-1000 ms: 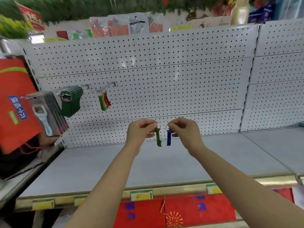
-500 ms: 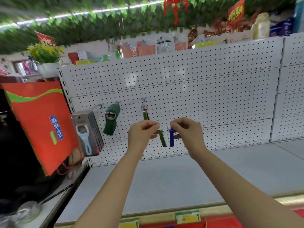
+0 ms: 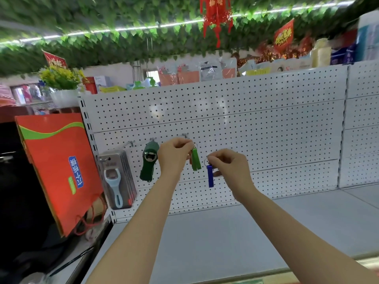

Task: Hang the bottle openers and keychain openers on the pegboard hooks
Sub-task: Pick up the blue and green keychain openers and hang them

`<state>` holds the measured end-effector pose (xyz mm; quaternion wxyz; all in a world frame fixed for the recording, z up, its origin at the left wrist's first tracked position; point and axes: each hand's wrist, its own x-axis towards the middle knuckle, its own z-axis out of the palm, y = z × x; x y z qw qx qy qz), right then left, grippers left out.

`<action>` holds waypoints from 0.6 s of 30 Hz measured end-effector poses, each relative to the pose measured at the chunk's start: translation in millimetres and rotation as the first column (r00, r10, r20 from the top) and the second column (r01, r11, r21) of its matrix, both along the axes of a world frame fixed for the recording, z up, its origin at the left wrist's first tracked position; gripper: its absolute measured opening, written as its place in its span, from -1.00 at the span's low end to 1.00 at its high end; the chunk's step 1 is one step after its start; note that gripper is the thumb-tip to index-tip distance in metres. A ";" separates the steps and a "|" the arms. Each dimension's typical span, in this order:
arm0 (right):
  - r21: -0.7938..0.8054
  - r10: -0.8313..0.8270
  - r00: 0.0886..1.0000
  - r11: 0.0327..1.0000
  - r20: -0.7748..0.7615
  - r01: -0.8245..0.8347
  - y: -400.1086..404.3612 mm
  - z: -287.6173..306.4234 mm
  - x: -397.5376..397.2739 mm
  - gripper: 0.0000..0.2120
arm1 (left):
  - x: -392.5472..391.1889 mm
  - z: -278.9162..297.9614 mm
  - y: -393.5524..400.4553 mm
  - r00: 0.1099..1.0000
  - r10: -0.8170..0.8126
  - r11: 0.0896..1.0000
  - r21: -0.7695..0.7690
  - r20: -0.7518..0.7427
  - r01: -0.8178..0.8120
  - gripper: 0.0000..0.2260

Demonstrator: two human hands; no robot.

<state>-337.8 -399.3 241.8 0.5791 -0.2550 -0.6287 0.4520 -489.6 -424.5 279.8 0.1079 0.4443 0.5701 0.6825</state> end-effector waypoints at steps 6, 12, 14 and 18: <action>-0.014 0.012 1.000 1.000 0.014 -0.012 8.6 0.1 -4.0 -0.92 | -12.6 -5.7 17.4 0.999 0.006 0.996 -0.086 0.039 -0.002 -0.92; -0.001 0.020 1.000 1.000 0.020 -0.020 14.4 4.7 -10.0 -0.93 | -17.4 -13.3 28.0 1.000 0.027 0.995 -0.097 0.012 -0.026 -0.95; 0.011 0.020 1.000 1.000 0.023 -0.021 14.6 7.1 -14.6 -0.92 | -18.4 -12.3 29.3 0.999 0.042 0.993 -0.110 -0.020 -0.044 -0.93; 0.018 0.025 1.000 1.000 0.017 -0.026 14.1 8.9 -23.0 -0.91 | -20.9 -10.4 28.2 0.996 0.029 0.991 -0.130 -0.079 -0.040 -0.90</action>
